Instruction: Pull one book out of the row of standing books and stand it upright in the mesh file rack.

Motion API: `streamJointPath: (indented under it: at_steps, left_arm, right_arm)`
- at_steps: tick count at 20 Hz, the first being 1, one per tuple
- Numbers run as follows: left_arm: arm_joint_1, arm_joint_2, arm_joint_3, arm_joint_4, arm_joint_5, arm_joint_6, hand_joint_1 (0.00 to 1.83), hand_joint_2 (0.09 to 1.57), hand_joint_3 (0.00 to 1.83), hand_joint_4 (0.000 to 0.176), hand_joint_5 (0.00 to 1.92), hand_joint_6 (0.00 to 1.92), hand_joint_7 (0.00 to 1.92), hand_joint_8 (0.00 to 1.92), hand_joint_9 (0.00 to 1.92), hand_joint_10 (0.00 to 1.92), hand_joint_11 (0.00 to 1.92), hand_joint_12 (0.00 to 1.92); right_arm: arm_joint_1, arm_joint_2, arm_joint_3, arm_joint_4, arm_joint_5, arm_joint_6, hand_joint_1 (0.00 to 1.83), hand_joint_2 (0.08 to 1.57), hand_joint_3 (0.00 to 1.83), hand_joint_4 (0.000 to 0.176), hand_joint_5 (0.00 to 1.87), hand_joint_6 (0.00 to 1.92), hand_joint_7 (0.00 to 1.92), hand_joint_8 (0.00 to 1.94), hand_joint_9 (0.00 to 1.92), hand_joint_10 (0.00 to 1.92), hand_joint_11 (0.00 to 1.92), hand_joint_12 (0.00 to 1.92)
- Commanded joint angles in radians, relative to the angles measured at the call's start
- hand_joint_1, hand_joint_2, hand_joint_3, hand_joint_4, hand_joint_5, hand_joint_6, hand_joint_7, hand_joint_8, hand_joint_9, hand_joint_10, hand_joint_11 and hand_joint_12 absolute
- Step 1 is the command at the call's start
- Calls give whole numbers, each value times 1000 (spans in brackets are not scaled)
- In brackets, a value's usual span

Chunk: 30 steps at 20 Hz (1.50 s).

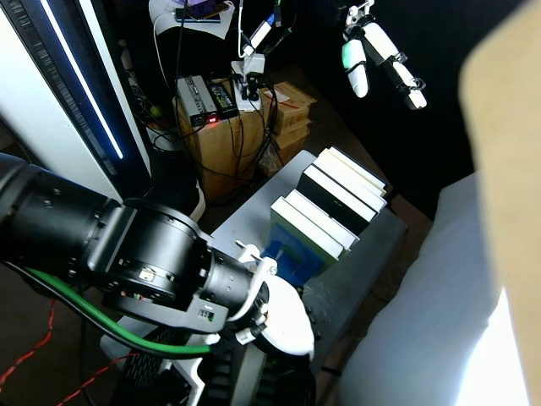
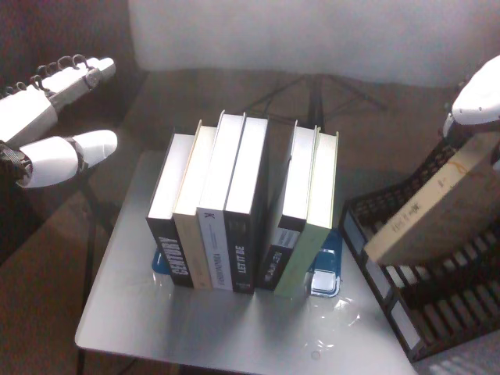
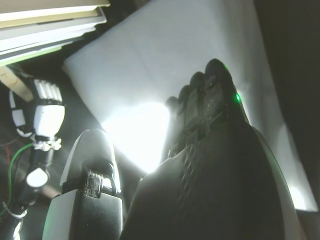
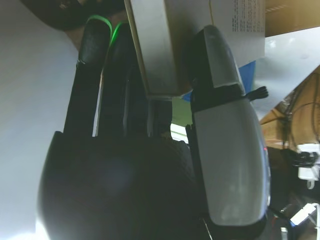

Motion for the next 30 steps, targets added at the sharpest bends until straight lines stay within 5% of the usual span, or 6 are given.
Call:
streamJointPath:
  at_steps: [1, 20, 22, 27, 28, 30]
  left_arm:
    - [1, -1, 3, -25, -128, -8, 378, 1439, 0, 0, 62, 1, 0, 0, 0, 0, 0, 0]
    - [43, 7, -11, -61, -145, -9, 322, 1442, 1, 16, 47, 2, 0, 0, 0, 0, 0, 0]
    - [44, 8, -10, -61, -146, -10, 286, 1439, 0, 43, 34, 0, 0, 0, 0, 0, 0, 0]
    - [47, 8, -8, -61, -150, -14, 271, 1444, 2, 46, 36, 1, 0, 0, 0, 0, 0, 0]
    - [48, 7, -8, -61, -151, -14, 302, 1447, 2, 29, 46, 4, 0, 0, 0, 0, 0, 0]
    - [48, 6, -6, -61, -153, -17, 289, 1443, 0, 19, 50, 4, 0, 0, 0, 0, 19, 11]
  right_arm:
    - [8, 18, 6, -42, -63, -10, 1341, 1238, 0, 0, 595, 1385, 745, 1298, 806, 1504, 692, 1559]
    - [53, 3, 10, -90, 19, -117, 1355, 1194, 1, 0, 768, 1100, 826, 1239, 800, 1520, 714, 1673]
    - [50, 0, 28, -92, 20, -117, 1347, 1216, 2, 0, 736, 1105, 787, 1334, 751, 1598, 702, 1762]
    - [30, -3, 41, -95, 17, -116, 1358, 1185, 0, 0, 790, 1044, 852, 1200, 807, 1508, 702, 1675]
    - [23, -9, 44, -95, 14, -116, 1191, 1250, 4, 0, 656, 1323, 794, 1390, 581, 1341, 377, 1758]
    - [14, -19, 56, -95, 13, -116, 1129, 1088, 0, 0, 488, 412, 543, 310, 388, 857, 35, 1703]
